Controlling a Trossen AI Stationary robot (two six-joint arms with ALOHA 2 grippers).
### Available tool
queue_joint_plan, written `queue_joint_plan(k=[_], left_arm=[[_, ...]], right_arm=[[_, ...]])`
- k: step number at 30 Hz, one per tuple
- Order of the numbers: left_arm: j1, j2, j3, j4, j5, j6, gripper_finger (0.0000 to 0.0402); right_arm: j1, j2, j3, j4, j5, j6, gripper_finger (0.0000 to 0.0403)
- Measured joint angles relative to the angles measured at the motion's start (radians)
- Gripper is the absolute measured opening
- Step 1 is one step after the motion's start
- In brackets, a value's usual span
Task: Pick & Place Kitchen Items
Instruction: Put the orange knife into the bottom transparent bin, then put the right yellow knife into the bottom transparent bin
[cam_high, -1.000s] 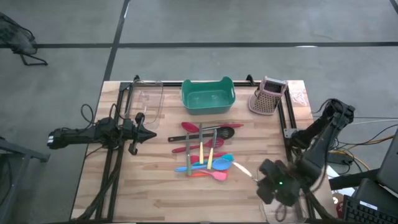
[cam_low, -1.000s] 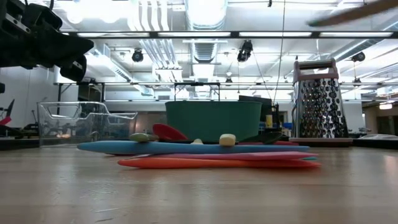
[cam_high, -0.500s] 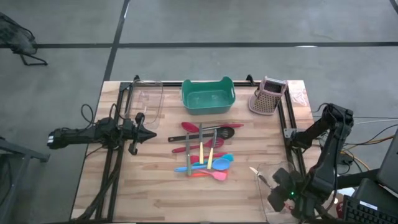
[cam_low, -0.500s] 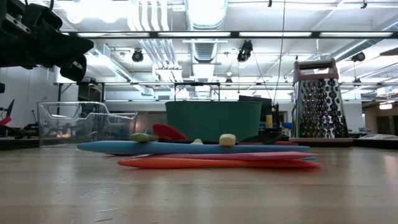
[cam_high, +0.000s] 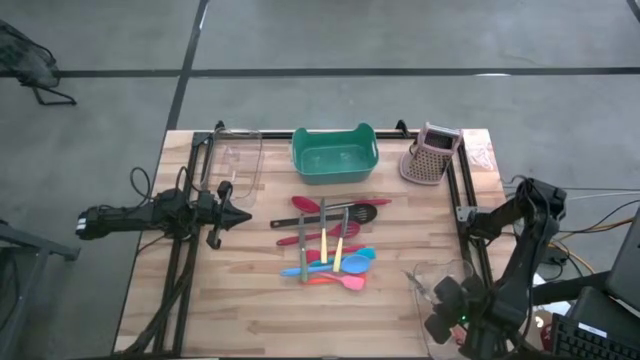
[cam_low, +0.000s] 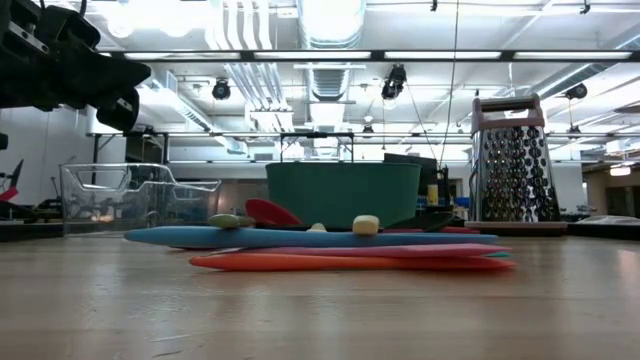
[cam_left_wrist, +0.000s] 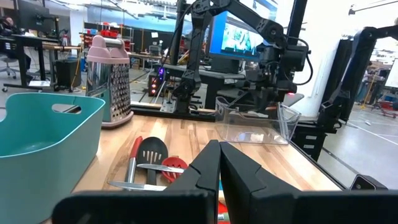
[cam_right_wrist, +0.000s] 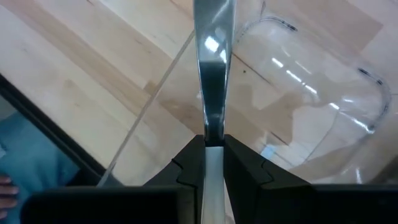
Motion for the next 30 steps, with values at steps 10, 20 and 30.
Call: queue_joint_plan(k=[10, 20, 30], left_arm=[[0.0, 0.0, 0.0, -0.002, 0.0, 0.0, 0.0014], [0.0, 0.0, 0.0, -0.008, 0.0, 0.0, 0.0014], [0.0, 0.0, 0.0, -0.008, 0.0, 0.0, 0.0014]], right_arm=[[0.0, 0.05, -0.012, 0.007, -0.079, -0.02, 0.0041], [0.0, 0.052, -0.013, 0.008, -0.083, -0.008, 0.0083], [-0.097, -0.064, -0.012, -0.057, -0.071, -0.042, 0.0114]])
